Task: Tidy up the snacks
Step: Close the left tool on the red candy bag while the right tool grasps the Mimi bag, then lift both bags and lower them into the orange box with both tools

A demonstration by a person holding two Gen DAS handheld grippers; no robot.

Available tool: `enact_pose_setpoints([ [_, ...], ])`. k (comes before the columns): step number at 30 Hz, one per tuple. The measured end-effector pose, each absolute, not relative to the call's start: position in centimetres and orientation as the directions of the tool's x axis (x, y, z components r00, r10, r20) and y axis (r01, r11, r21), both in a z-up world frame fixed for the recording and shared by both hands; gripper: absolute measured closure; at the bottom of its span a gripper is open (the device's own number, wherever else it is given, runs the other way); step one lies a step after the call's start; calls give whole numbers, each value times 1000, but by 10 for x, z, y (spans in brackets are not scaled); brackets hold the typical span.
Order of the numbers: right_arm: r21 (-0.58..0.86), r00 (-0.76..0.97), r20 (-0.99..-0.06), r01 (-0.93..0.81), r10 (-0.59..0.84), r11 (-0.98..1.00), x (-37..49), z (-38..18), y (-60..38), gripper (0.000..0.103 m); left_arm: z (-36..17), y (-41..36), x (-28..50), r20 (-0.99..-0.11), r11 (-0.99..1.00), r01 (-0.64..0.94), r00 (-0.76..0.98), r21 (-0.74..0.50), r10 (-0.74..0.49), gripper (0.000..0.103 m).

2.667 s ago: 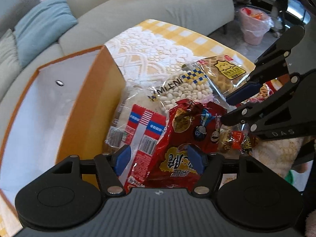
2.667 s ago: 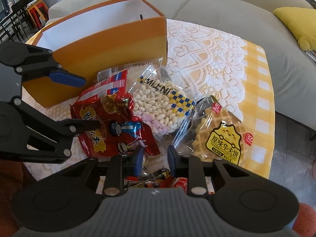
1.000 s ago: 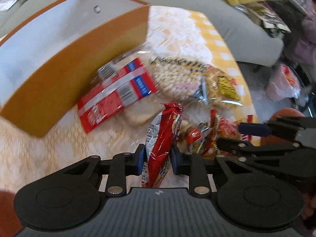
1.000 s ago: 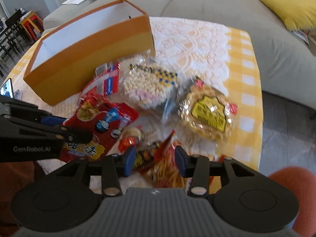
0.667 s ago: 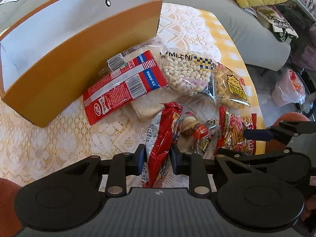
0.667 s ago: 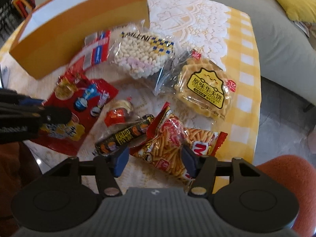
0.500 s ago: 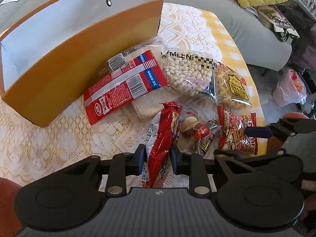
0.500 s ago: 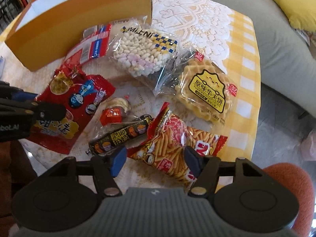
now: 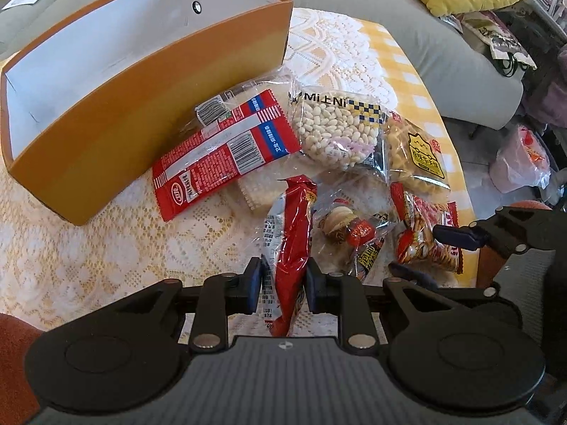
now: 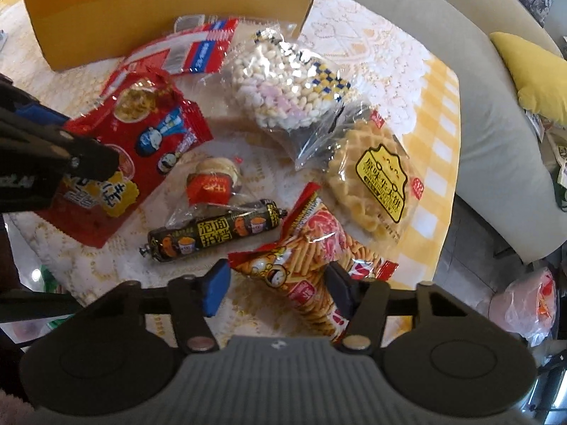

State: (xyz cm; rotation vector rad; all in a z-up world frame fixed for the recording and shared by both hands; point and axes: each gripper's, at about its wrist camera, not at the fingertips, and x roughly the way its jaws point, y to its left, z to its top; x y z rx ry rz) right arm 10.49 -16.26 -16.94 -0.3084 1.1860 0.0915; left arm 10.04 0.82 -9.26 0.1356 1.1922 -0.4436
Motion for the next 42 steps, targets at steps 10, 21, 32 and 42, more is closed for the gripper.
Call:
enact_pose_setpoints([
  [10,-143,441,-897,-217,-34,966,94,-133,-176,95,-74,18,93,-896,911,383,334,-156,-294,76],
  [21,57,465,-874,-193,143,980,97,-93,-190,103,-58,29,89,-874,912,368,365,-180,-320,77],
  [32,-19,312,-940,-448,136,894,106,-124,-200,47,-75,20,90,-902,907,387,312,-167,-300,76],
  [42,-63,176,-982,-656,71,752,108,-171,-182,34,-81,18,91,-915,913,381,300,-143,-269,77],
])
